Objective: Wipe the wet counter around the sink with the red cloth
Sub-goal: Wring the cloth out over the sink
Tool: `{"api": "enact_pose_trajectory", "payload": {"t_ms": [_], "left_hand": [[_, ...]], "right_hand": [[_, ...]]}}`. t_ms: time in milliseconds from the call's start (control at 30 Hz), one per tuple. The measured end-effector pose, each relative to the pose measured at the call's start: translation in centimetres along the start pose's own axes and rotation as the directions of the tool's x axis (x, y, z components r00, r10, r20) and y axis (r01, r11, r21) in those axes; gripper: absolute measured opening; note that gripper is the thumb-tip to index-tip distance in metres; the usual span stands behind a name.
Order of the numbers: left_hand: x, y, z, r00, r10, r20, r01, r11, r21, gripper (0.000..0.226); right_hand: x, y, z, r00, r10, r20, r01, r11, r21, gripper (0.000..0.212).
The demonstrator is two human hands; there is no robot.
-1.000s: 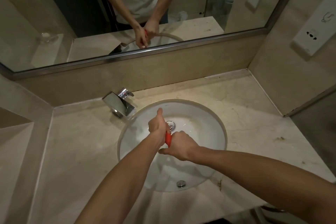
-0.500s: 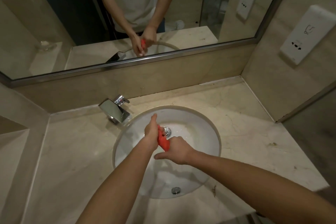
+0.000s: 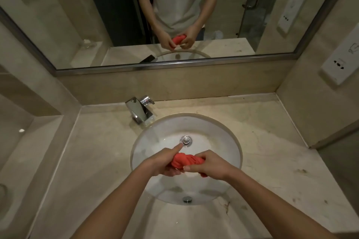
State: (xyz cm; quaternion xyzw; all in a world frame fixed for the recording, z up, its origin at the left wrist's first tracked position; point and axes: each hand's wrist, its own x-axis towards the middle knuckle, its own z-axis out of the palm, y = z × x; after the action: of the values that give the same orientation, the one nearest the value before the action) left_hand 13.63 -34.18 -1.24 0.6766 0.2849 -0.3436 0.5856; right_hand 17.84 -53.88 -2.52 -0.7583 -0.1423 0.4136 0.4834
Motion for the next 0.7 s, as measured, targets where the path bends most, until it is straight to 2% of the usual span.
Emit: {"api": "enact_pose_trajectory", "payload": {"t_ms": [100, 167, 200, 267, 300, 333, 400, 467, 600, 700], "left_hand": [[-0.5, -0.9, -0.4, 0.960, 0.214, -0.178, -0.218, 0.976, -0.005, 0.047], [-0.5, -1.6, -0.4, 0.879, 0.360, -0.312, -0.379, 0.925, -0.002, 0.023], [-0.5, -2.1, -0.3, 0.839, 0.424, -0.341, -0.456, 0.890, -0.014, 0.012], [-1.1, -2.9, 0.0, 0.800, 0.472, -0.372, -0.536, 0.839, -0.089, 0.011], [-1.3, -3.1, -0.2, 0.825, 0.430, -0.366, -0.508, 0.849, -0.147, 0.013], [-1.5, -3.5, -0.4, 0.861, 0.372, -0.346, -0.449, 0.876, -0.175, 0.015], [-1.9, -3.7, -0.9, 0.905, 0.289, -0.312, -0.363, 0.908, -0.209, 0.017], [-2.5, -3.0, -1.4, 0.908, 0.310, -0.281, -0.376, 0.899, -0.222, 0.020], [-3.7, -3.1, -2.8, 0.855, 0.444, -0.269, -0.444, 0.894, 0.066, 0.028], [-4.8, -4.9, -5.5, 0.897, 0.426, -0.117, -0.430, 0.903, -0.010, 0.034]], "right_hand": [[0.1, -0.3, -0.5, 0.990, 0.062, 0.130, -0.087, 0.977, 0.195, 0.041], [0.3, 0.1, -0.4, 0.977, 0.120, 0.178, -0.156, 0.967, 0.202, 0.051], [0.3, 0.0, -0.5, 0.975, 0.130, 0.181, -0.164, 0.968, 0.189, 0.049], [0.7, 0.3, -0.6, 0.975, 0.102, 0.196, -0.149, 0.958, 0.245, 0.040], [0.7, 0.2, -0.5, 0.973, 0.111, 0.204, -0.165, 0.949, 0.270, 0.038], [0.5, 0.3, -0.1, 0.971, 0.121, 0.205, -0.165, 0.963, 0.214, 0.036], [0.7, 0.8, 0.8, 0.990, 0.094, 0.102, -0.093, 0.996, -0.011, 0.036], [0.7, 0.4, 2.0, 0.997, 0.048, 0.059, -0.047, 0.999, -0.023, 0.035], [0.4, -2.3, 4.1, 0.991, -0.047, 0.129, 0.041, 0.998, 0.051, 0.037], [0.4, -5.5, 5.9, 0.985, -0.105, 0.139, 0.101, 0.994, 0.032, 0.038]]}}
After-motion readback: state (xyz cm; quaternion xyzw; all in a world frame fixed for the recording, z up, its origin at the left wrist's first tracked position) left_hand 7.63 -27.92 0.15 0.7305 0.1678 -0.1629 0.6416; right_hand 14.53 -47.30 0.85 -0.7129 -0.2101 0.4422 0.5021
